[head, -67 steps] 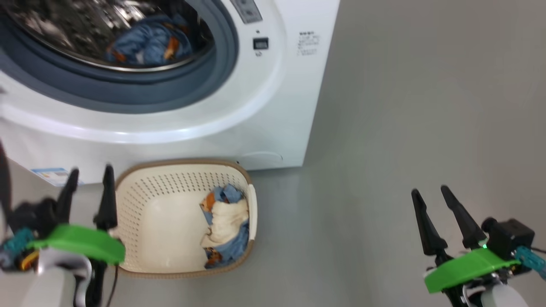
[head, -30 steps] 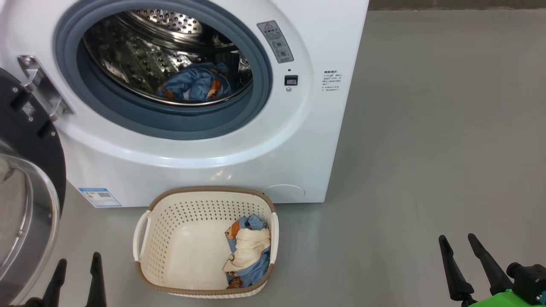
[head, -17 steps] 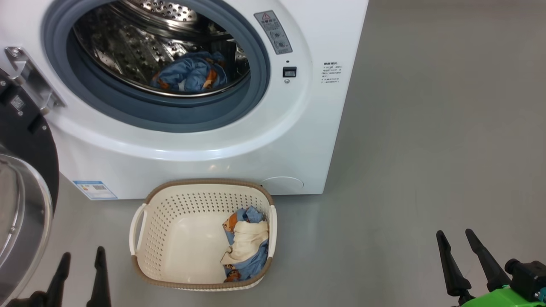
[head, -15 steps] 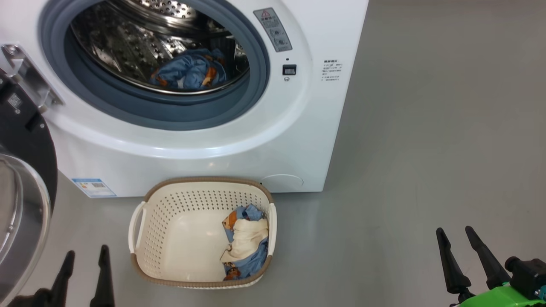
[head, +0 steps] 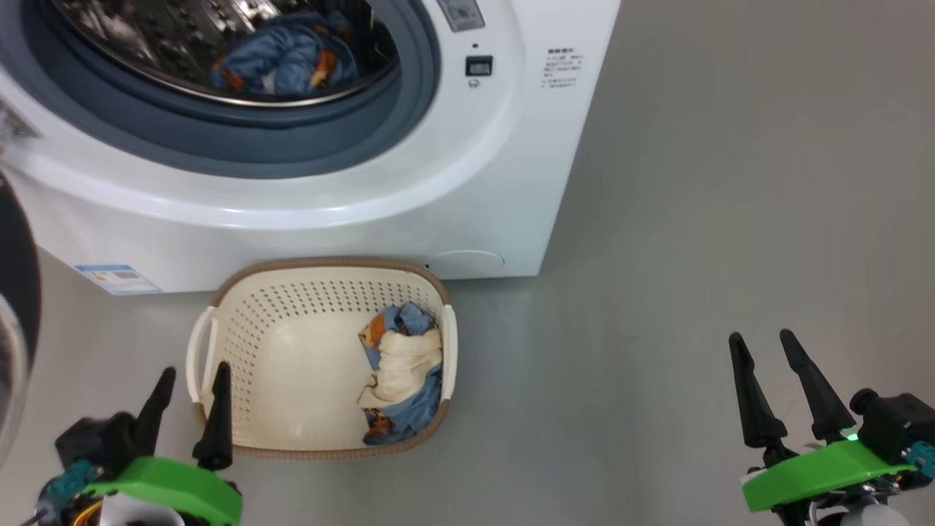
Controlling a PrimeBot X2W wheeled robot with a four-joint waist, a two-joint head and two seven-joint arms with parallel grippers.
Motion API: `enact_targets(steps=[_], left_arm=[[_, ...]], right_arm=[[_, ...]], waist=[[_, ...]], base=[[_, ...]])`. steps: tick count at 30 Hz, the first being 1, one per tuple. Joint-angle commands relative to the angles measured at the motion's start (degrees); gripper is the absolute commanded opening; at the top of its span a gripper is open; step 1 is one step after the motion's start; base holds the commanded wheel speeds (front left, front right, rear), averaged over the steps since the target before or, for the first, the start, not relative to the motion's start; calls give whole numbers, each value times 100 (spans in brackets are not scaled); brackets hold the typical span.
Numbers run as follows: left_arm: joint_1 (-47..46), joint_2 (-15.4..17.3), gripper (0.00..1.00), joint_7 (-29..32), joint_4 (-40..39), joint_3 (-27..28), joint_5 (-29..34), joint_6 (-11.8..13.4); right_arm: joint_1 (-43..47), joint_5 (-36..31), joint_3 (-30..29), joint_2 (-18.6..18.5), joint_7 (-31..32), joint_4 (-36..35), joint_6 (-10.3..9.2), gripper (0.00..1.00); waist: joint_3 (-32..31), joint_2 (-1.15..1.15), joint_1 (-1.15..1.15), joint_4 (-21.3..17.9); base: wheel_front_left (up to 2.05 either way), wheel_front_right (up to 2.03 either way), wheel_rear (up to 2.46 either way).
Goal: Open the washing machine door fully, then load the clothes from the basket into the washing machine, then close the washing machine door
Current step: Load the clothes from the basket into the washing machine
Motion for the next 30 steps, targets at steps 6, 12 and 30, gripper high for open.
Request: enact_targets(steps=[6,12,30], left_arm=[[-851,384,100,-37,648,-425,-332,-8],[-1335,553,100,-37,1119,-877,-623,-8],[-3031,1146,100,-37,2211,-2731,-1772,-8]], right_arm=[[-391,-117,209,139,-69,-178,9,100],[-576,-154,267,241,-69,-216,9,100],[-1222,-272,455,508,-69,-474,9,100]], waist=[[677,0,0,-448],[1000,0,0,-649],[2406,0,0,-1186]], base=[[0,0,0],[0,0,0],[0,0,0]])
